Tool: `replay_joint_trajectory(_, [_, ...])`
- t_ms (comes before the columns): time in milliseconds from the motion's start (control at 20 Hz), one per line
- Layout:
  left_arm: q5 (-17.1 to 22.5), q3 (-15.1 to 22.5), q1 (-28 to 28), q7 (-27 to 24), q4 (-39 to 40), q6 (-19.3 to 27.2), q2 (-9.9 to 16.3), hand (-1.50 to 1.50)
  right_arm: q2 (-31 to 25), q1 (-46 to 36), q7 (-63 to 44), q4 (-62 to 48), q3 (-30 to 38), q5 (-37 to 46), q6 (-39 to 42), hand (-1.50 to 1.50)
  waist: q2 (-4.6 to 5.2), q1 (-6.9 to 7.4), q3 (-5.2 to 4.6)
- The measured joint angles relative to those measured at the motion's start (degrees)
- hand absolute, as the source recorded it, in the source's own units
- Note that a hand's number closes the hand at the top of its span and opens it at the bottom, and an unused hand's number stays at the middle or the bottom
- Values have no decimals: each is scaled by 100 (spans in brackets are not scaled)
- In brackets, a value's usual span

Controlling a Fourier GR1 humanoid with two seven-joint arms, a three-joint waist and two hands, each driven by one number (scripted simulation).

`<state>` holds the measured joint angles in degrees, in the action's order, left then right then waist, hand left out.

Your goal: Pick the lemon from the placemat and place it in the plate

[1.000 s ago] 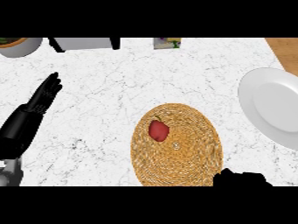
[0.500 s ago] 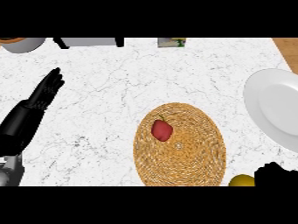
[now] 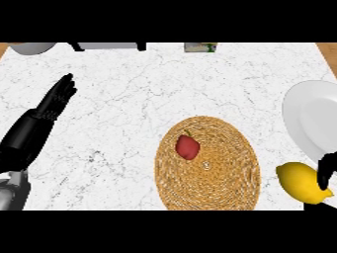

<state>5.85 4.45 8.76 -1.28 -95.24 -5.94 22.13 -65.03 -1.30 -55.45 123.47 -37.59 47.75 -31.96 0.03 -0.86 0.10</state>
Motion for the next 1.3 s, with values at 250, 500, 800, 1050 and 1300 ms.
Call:
replay_joint_trajectory(250, [-59, 45, 71, 44, 26, -33, -103, 0, 186, -36, 862, -1067, 721, -865, -582, 150, 13, 76, 0])
replay_joint_trajectory(500, [-87, 12, 19, -34, 10, -162, -129, 0, 461, -173, 2053, -2416, 1178, -1587, -846, 150, 19, 133, 0])
replay_joint_trajectory(800, [-139, -12, 165, 9, 79, -199, -200, 0, 865, -552, 3188, -4050, 1521, -2638, -296, -150, 38, 190, 1])
replay_joint_trajectory(1050, [-214, 21, 187, 37, 79, -198, -295, 0, 1403, -1001, 4114, -5654, 1758, -3117, 242, -150, 43, 225, 3])
replay_joint_trajectory(1300, [-294, -23, 231, 14, 136, -226, -369, 0, 1992, -1621, 5468, -7126, 2172, -3220, 305, -150, 34, 204, 4])
